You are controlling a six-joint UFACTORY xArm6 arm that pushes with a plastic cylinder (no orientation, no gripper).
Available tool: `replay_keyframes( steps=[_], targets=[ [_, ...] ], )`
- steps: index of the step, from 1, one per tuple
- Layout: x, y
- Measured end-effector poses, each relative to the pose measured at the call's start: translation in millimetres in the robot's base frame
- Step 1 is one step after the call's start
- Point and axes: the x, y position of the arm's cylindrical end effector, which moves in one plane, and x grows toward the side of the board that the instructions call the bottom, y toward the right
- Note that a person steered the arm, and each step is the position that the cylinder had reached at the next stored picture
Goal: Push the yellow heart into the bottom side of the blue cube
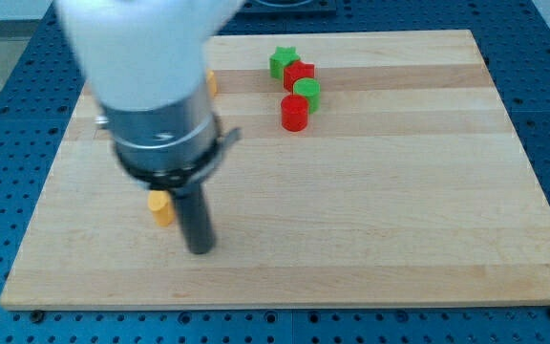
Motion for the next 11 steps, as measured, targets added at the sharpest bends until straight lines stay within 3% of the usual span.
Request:
replay_keyframes(
  steps=[1, 2, 5, 9, 11],
  targets=[
    [-4, -37],
    [-27, -39],
    [-13, -22],
    [-57, -23],
    [-48, -5]
  ],
)
